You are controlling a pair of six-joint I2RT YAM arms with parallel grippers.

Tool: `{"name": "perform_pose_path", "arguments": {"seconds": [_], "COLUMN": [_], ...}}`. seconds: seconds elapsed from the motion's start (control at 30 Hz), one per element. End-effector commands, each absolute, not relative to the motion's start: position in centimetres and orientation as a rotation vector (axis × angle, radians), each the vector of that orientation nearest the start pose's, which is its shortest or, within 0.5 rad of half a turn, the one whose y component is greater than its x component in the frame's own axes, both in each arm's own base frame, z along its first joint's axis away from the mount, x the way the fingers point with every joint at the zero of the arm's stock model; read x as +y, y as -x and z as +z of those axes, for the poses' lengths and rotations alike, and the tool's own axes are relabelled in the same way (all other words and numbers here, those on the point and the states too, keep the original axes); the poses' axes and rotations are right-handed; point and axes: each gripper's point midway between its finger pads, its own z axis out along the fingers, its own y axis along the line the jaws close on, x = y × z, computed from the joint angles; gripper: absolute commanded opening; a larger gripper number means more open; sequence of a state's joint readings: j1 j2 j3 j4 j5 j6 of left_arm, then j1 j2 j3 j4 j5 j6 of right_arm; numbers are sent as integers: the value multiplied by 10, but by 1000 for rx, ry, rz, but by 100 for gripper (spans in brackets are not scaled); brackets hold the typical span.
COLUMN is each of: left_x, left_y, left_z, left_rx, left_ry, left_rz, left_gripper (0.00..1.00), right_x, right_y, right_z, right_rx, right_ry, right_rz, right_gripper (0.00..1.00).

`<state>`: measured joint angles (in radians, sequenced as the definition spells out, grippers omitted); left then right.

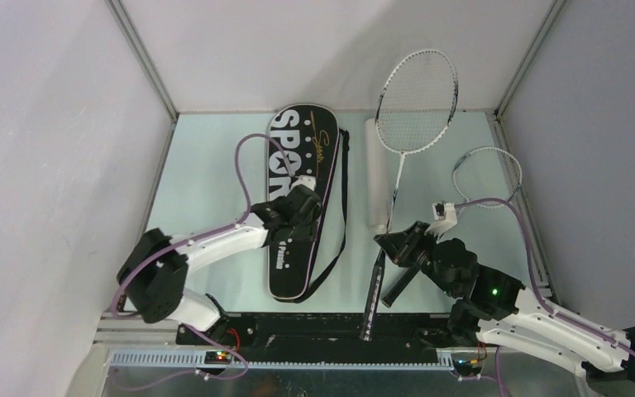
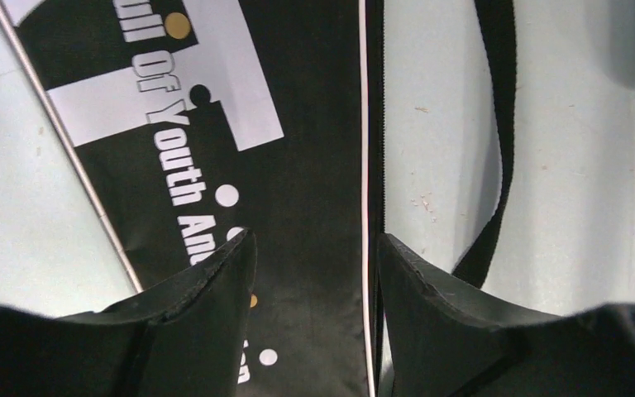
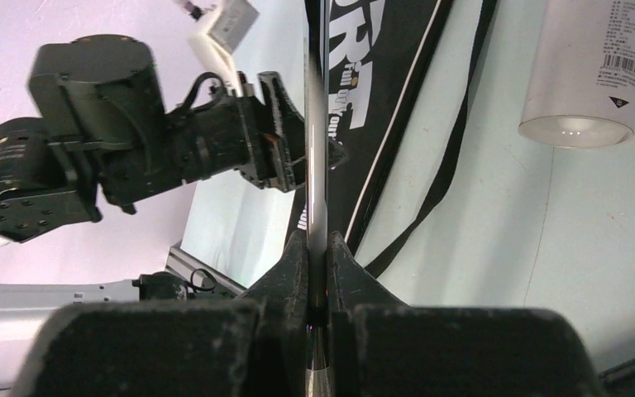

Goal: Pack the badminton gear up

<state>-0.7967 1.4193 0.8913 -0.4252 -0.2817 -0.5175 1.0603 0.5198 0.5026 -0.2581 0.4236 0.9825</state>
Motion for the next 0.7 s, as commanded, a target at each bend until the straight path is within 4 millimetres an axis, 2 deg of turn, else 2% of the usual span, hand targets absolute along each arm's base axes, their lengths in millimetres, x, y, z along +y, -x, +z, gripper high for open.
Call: {"name": "perform_pose_path", "arguments": {"seconds": [0.0, 0.33, 0.5, 0.63, 0.67], "left_x": [-243, -256, -252, -249, -249], "left_y": [-276, -285, -286, -285, -284], "left_z": [84, 48, 32, 25, 26], "left_rx": [2419, 2486, 2519, 2531, 2531], "left_ry": [-266, -308, -319, -332, -333], "left_rz": [-213, -163, -104, -77, -82], "left_gripper": [61, 61, 58, 33, 22], "right_x": [211, 218, 219, 221, 222], "right_y": [-170, -170, -171, -171, -171], "right_z": [218, 220, 219, 216, 216], "right_rx": [1901, 1897, 1898, 1909, 1911], "right_ry": [-278, -268, -267, -268, -270], "right_rz": [1024, 1033, 1028, 1023, 1027], "right_gripper": [0, 0, 0, 0, 0]}}
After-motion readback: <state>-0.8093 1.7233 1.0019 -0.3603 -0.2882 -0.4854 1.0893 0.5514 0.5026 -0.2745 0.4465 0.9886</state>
